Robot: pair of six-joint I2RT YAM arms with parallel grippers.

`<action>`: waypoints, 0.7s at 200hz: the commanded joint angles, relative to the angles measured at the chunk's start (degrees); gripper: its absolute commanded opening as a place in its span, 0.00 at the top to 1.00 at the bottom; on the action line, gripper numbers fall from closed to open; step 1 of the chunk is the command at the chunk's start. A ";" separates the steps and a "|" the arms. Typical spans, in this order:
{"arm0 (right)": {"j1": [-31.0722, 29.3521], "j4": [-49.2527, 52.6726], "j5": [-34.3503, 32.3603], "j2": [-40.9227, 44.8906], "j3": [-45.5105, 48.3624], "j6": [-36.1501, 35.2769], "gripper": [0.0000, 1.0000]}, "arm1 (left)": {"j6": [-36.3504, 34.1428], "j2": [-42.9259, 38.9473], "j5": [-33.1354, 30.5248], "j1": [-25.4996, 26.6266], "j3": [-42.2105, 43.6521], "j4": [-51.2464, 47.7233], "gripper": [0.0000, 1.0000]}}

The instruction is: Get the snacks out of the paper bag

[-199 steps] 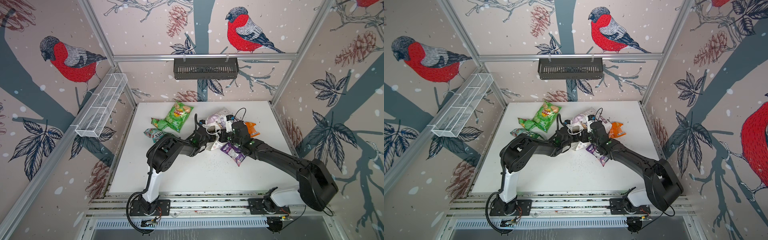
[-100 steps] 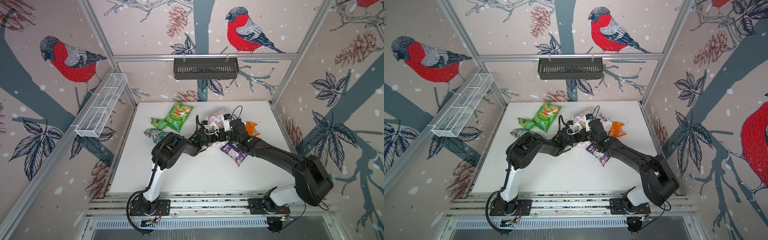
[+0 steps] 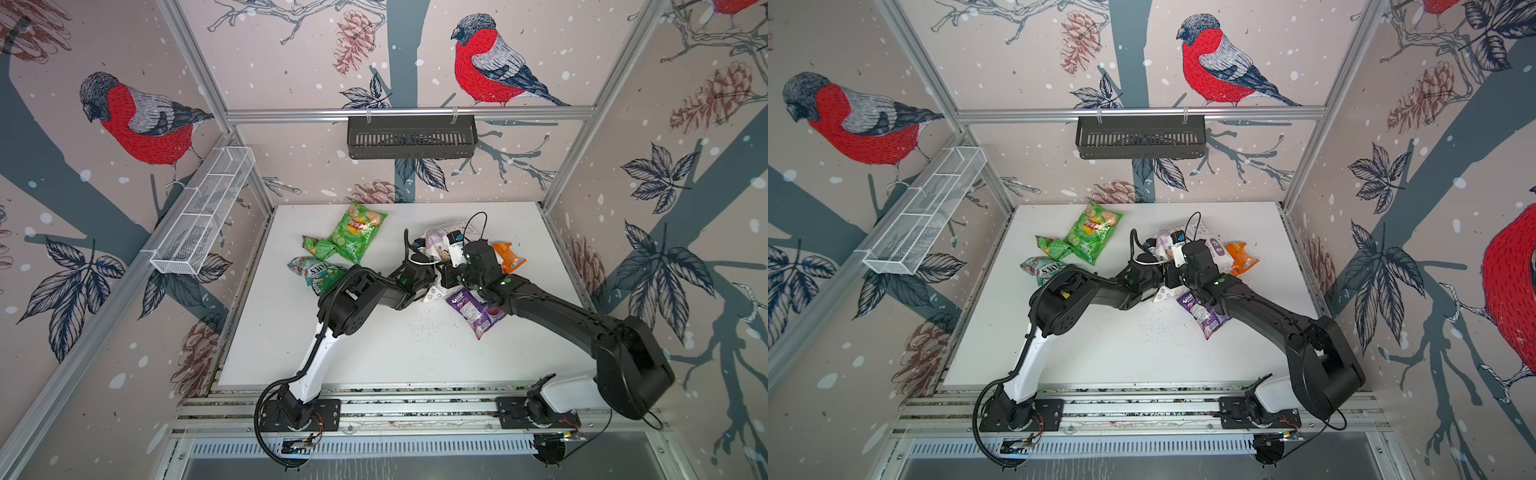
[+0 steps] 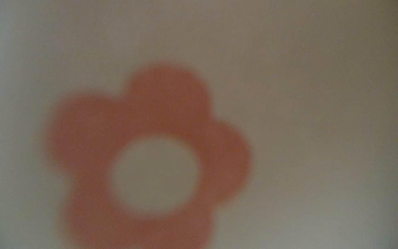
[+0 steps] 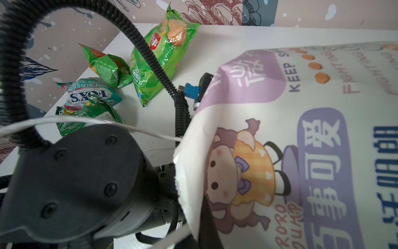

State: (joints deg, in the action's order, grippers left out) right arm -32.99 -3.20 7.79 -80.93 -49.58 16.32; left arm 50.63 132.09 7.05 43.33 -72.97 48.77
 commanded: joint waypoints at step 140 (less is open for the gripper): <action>8.56 -0.64 8.99 4.28 4.16 -1.51 1.00 | -2.94 -0.86 -2.78 0.61 -2.64 -4.39 1.00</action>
State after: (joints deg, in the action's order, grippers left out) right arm -25.39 -5.54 14.46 -77.34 -45.71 16.43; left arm 48.73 131.79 5.56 43.83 -75.35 45.47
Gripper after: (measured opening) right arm 0.049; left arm 0.067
